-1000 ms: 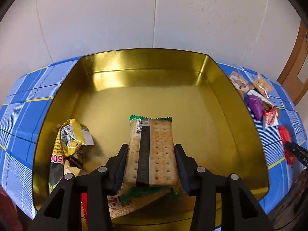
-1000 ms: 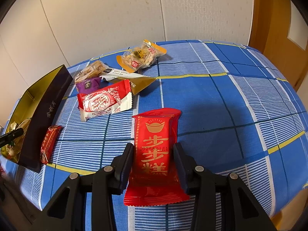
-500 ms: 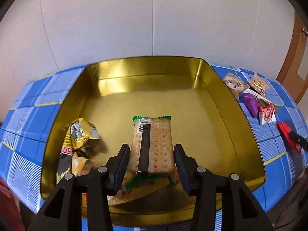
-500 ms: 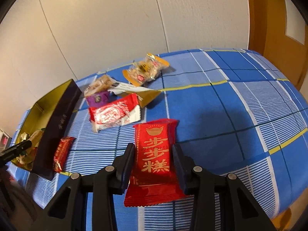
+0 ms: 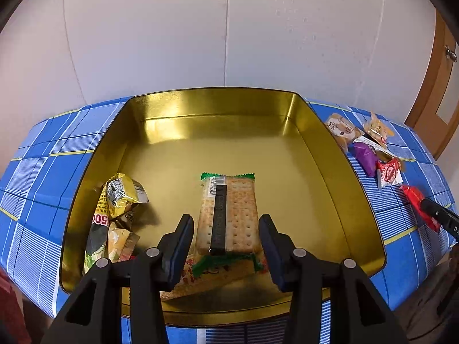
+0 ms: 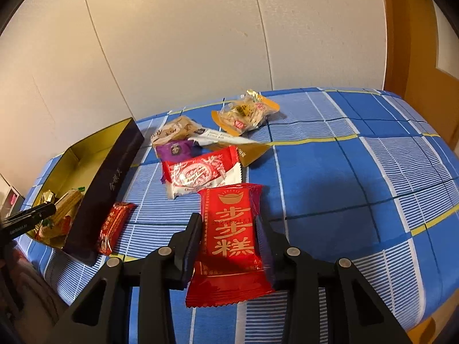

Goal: Organize snacks
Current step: 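Open the left gripper to release the cracker pack in the tray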

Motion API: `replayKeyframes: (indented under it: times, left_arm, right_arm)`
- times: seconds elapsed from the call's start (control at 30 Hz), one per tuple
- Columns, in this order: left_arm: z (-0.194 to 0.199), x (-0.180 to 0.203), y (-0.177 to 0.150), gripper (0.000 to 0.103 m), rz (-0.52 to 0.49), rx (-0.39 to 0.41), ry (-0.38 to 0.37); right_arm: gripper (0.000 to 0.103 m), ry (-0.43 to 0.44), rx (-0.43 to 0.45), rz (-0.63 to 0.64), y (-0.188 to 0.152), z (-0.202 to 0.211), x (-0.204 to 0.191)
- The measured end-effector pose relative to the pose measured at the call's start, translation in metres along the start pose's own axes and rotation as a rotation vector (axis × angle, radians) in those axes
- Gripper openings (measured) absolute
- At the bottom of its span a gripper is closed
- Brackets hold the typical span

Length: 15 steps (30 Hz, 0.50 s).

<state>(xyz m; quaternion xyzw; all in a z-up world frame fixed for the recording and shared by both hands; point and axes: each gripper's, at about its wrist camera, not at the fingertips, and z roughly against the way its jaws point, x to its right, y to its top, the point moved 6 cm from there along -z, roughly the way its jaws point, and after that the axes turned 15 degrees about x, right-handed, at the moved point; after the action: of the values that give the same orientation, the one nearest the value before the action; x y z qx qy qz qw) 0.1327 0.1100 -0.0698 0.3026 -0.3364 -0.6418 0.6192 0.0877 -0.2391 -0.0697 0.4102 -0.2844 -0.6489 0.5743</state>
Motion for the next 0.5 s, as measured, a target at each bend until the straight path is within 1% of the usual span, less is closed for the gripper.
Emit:
replayKeyframes:
  times: [0.1,0.23,0.4,0.5]
  left_arm:
    - [0.002,0.001,0.001,0.048,-0.001,0.008,-0.009]
    - [0.003,0.001,0.002,0.048,-0.003,0.016,-0.004]
    - [0.011,0.001,0.007,0.048,0.009,0.058,-0.028]
    - [0.012,0.001,0.008,0.048,0.009,0.064,-0.023]
  right_arm:
    - [0.038,0.015,-0.019,-0.014,-0.004,-0.002,-0.006]
    - [0.038,0.023,-0.023,0.004,-0.005,-0.002,-0.018]
    - [0.038,0.027,-0.032,0.01,-0.011,-0.006,-0.028]
    - [0.038,0.031,-0.035,-0.002,-0.011,-0.006,-0.032]
